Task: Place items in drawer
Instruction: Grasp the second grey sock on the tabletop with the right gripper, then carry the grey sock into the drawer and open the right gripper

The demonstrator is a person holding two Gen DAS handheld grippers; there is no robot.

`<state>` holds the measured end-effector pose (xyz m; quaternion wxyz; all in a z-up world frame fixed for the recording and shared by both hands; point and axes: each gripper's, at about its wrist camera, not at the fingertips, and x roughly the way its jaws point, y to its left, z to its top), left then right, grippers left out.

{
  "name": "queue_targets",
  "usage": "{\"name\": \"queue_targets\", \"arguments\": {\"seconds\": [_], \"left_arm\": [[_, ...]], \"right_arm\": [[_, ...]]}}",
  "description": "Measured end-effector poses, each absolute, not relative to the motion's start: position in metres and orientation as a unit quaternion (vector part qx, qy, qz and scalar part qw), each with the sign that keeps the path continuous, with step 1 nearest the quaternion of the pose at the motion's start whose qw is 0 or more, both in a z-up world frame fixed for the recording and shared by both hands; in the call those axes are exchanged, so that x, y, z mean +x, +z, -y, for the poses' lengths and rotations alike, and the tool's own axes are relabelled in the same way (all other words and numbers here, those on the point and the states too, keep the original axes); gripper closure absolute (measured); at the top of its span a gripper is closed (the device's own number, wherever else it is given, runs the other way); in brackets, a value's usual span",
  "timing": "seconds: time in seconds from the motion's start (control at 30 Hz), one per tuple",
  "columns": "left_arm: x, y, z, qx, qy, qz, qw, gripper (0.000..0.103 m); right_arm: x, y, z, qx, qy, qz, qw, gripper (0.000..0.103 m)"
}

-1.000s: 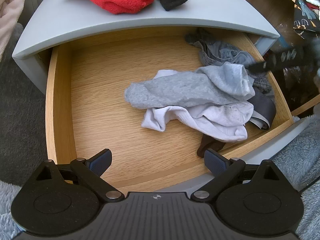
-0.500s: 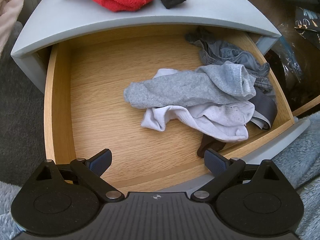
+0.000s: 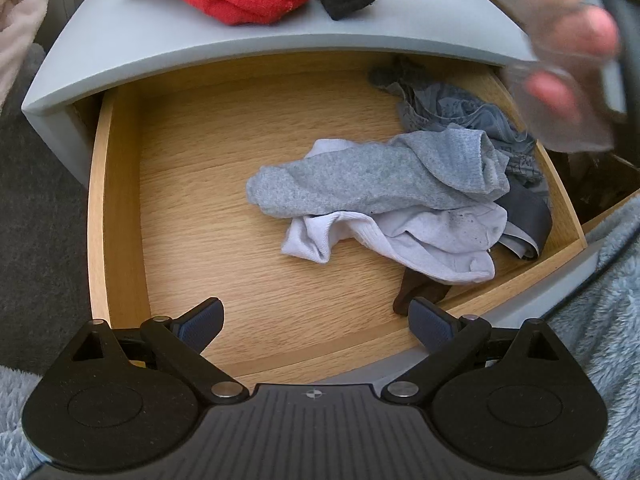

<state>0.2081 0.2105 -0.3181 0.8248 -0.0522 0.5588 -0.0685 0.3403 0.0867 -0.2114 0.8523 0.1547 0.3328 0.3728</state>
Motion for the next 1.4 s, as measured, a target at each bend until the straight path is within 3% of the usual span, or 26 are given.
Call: {"name": "queue_targets", "arguments": {"seconds": [0.2,0.27,0.37,0.5,0.83,1.03,1.4], "left_arm": [[0.207,-0.317,-0.211,-0.054,-0.069,-0.558,0.825,0.003],[0.208,-0.318,-0.211,-0.056,-0.070,-0.559,0.824,0.003],[0.209,-0.319,-0.212,-0.060,-0.072,-0.560,0.823,0.003],[0.209,-0.319,-0.213,-0.061,-0.072,-0.561,0.823,0.003],[0.209,-0.320,-0.213,-0.061,-0.070,-0.564,0.821,0.003],[0.210,-0.319,-0.212,-0.061,-0.069,-0.563,0.821,0.003],[0.208,-0.318,-0.208,-0.046,-0.068,-0.558,0.826,0.003]], "right_arm": [[0.354,-0.235,-0.103,0.141,0.370,-0.343,0.852,0.062],[0.354,-0.238,-0.103,0.142,0.372,-0.348,0.849,0.068],[0.354,-0.232,-0.104,0.143,0.380,-0.339,0.849,0.085],[0.352,-0.217,-0.095,0.159,0.380,-0.314,0.855,0.091],[0.344,-0.172,-0.030,0.216,0.385,-0.222,0.869,0.092],[0.320,-0.153,0.000,0.252,0.499,-0.211,0.802,0.092],[0.317,-0.210,-0.044,0.292,0.553,-0.344,0.700,0.092]]}}
